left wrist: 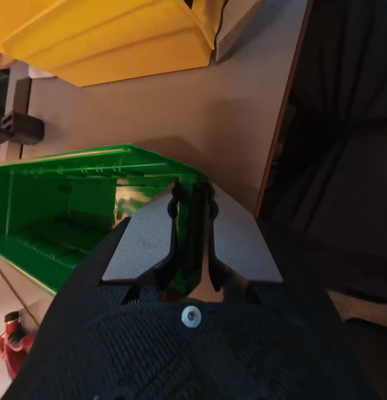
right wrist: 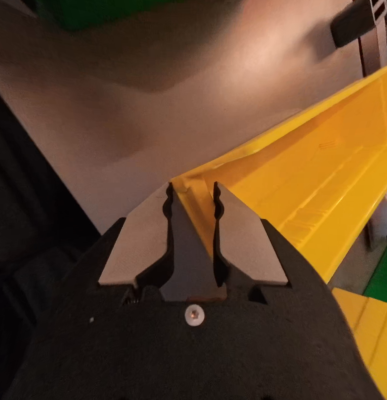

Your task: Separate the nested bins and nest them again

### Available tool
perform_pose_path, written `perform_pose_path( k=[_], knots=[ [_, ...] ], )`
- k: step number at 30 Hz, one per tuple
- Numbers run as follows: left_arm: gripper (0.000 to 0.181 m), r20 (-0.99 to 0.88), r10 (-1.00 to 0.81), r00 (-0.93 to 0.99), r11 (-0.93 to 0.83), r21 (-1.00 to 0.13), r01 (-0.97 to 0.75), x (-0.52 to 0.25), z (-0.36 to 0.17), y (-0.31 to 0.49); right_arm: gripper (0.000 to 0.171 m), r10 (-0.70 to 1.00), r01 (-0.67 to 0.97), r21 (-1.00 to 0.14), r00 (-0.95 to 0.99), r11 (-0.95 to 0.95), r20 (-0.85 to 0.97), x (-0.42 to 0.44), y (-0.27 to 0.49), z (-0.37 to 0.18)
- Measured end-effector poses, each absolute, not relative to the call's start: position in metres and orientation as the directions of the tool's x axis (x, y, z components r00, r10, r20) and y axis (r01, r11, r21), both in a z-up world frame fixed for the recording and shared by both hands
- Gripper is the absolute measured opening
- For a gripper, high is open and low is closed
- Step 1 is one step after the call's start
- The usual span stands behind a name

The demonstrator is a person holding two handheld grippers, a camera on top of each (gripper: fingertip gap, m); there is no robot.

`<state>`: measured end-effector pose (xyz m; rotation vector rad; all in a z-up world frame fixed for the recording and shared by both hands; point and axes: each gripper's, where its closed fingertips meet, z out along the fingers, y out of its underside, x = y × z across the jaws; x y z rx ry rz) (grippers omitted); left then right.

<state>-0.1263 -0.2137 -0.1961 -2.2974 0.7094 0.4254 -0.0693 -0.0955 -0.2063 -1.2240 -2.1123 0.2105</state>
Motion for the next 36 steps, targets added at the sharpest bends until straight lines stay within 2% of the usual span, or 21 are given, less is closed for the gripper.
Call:
perform_pose_path(
  k=[1,4,9,14,16,22,24,28,33,36],
  knots=[
    [0.025,-0.474,-0.349,0.809,-0.609,-0.541,-0.580,-0.130,-0.196,-0.210,0.034,0.824,0.719,-0.449,-0.309,0.529,0.475,-0.070,-0.090,-0.206],
    [0.025,-0.488,-0.333,0.807,-0.593,-0.557,-0.581,-0.136,-0.196,-0.204,0.038,0.837,0.719,-0.473,-0.284,0.509,0.468,-0.073,-0.085,-0.205],
    [0.025,-0.527,-0.379,0.760,-0.553,-0.530,-0.643,-0.131,-0.196,-0.206,0.049,0.816,0.661,-0.487,-0.394,0.571,0.423,-0.063,-0.099,-0.205],
    [0.027,-0.530,-0.355,0.770,-0.573,-0.527,-0.628,-0.139,-0.196,-0.211,0.040,0.767,0.636,-0.433,-0.481,0.639,0.425,-0.044,-0.101,-0.203],
    [0.036,-0.558,-0.310,0.770,-0.603,-0.511,-0.613,-0.146,-0.192,-0.211,0.044,0.772,0.626,-0.454,-0.491,0.635,0.403,-0.037,-0.105,-0.195],
    [0.042,-0.530,-0.278,0.801,-0.455,-0.662,-0.595,-0.114,-0.148,-0.203,0.049,0.781,0.510,-0.600,-0.495,0.616,0.380,-0.011,-0.125,-0.134],
    [0.046,-0.532,-0.261,0.805,-0.407,-0.696,-0.592,-0.106,-0.131,-0.204,0.048,0.802,0.499,-0.633,-0.446,0.592,0.398,0.000,-0.110,-0.116],
    [0.043,-0.567,-0.188,0.802,-0.296,-0.746,-0.597,-0.091,-0.095,-0.198,0.052,0.868,0.539,-0.681,-0.286,0.495,0.405,0.020,-0.054,-0.093],
    [0.035,-0.527,-0.110,0.842,-0.239,-0.809,-0.537,-0.076,-0.070,-0.183,0.069,0.913,0.599,-0.731,0.001,0.327,0.409,0.064,0.029,-0.063],
    [0.035,-0.484,-0.069,0.873,-0.259,-0.836,-0.484,-0.074,-0.066,-0.170,0.084,0.941,0.578,-0.801,0.161,0.156,0.299,0.105,0.070,-0.052]
  ],
)
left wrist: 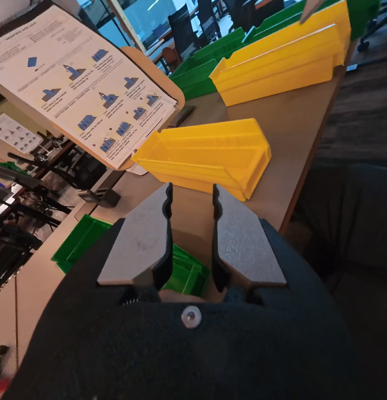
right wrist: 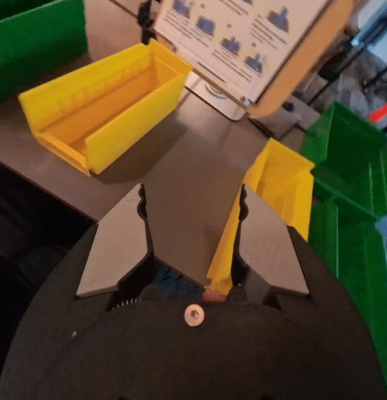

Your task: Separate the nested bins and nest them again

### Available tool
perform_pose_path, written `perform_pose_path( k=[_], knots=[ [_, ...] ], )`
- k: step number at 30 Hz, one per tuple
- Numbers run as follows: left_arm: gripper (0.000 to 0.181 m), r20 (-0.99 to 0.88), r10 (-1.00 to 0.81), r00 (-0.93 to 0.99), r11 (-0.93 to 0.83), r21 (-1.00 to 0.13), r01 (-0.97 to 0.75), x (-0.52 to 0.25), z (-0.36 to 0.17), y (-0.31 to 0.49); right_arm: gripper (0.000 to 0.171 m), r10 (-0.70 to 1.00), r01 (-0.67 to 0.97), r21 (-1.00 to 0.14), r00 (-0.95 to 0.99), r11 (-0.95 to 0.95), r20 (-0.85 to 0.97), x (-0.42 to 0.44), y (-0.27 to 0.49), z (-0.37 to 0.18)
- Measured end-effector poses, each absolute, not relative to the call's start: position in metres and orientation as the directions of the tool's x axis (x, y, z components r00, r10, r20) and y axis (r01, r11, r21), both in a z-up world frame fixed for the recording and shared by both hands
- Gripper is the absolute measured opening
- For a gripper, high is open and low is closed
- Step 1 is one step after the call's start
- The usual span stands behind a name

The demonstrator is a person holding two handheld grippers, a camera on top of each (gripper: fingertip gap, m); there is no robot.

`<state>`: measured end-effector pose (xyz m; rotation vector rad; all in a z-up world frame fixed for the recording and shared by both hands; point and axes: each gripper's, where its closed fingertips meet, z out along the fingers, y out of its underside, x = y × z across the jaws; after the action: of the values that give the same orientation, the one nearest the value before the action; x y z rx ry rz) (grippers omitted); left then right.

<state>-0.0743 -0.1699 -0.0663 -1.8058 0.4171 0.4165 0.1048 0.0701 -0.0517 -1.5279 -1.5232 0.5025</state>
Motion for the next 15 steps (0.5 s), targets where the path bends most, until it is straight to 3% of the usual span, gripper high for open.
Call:
perform_pose_path(
  k=[4,7,9,12,15],
  knots=[
    [0.032,-0.410,-0.088,0.908,-0.250,-0.873,-0.418,-0.065,-0.064,-0.152,0.096,0.937,0.578,-0.812,0.325,-0.086,0.132,0.155,0.117,-0.073],
    [0.032,-0.364,-0.138,0.921,-0.247,-0.888,-0.388,-0.054,-0.070,-0.135,0.105,0.932,0.640,-0.739,0.359,-0.210,0.047,0.173,0.128,-0.110],
    [0.039,-0.365,-0.171,0.915,-0.262,-0.879,-0.399,-0.048,-0.078,-0.125,0.101,0.924,0.682,-0.688,0.380,-0.249,0.042,0.175,0.135,-0.134],
    [0.046,-0.355,-0.211,0.911,-0.286,-0.868,-0.405,-0.041,-0.091,-0.110,0.063,0.920,0.738,-0.615,0.388,-0.277,0.051,0.172,0.141,-0.168],
    [0.048,-0.330,-0.244,0.912,-0.319,-0.861,-0.397,-0.037,-0.103,-0.101,0.021,0.933,0.764,-0.610,0.343,-0.209,0.110,0.161,0.135,-0.174]
  ],
)
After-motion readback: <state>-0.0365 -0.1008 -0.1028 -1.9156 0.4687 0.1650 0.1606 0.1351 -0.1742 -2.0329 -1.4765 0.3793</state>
